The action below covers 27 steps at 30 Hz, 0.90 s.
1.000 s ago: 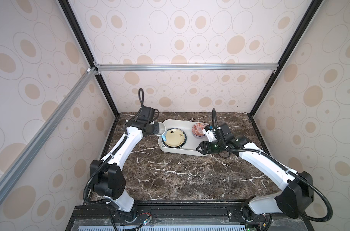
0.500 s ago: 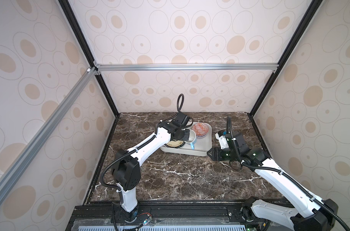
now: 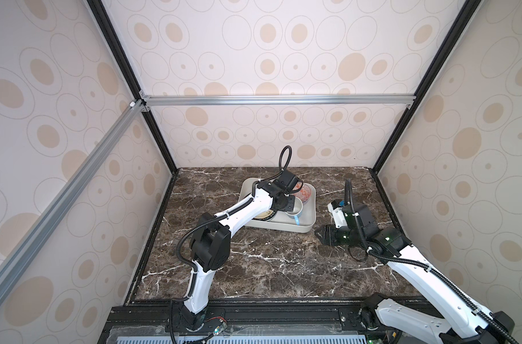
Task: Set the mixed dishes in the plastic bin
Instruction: 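Lift the light blue mug with the left gripper and lower it into the bin, then open the left gripper to release the mug and raise it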
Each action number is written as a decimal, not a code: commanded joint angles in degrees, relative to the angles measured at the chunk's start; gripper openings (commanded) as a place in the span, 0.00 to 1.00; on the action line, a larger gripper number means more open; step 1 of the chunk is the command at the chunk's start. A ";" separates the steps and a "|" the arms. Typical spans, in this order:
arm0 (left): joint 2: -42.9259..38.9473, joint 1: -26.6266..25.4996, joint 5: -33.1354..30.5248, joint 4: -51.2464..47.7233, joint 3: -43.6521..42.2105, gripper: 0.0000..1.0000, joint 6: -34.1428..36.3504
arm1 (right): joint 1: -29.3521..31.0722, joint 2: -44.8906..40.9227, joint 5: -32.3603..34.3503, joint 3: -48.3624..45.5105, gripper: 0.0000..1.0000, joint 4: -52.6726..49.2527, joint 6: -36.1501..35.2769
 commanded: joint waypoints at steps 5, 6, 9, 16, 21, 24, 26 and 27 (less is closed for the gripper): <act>2.24 -0.69 -1.51 -2.80 5.47 0.06 -1.60 | -0.89 -0.28 -0.06 -1.37 0.65 -0.24 -0.22; 2.24 -0.72 -1.61 -2.90 5.21 0.07 -1.69 | -1.10 -0.17 -0.23 -1.52 0.65 0.08 -0.16; 2.45 -0.68 -1.81 -3.01 4.65 0.11 -1.78 | -1.34 0.34 -0.97 -2.32 0.65 0.89 -0.08; 3.86 -0.73 -1.27 -3.16 4.69 0.17 -1.61 | -1.81 0.53 -1.65 -3.19 0.65 1.27 0.06; 4.01 -0.65 -1.05 -3.08 5.00 0.17 -1.52 | -2.18 0.05 -1.27 -3.19 0.65 0.48 -0.03; 3.07 -0.70 -1.43 -3.40 5.21 0.17 -1.28 | -2.42 -0.08 -1.04 -2.94 0.65 0.09 -0.04; 1.80 -0.65 -1.85 -3.95 5.52 0.17 -0.95 | -2.52 -0.08 -1.03 -2.59 0.65 -0.27 -0.21; 0.70 -0.67 -2.70 -4.25 5.53 0.19 -0.75 | -2.51 -0.12 -0.87 -2.38 0.65 -0.46 -0.18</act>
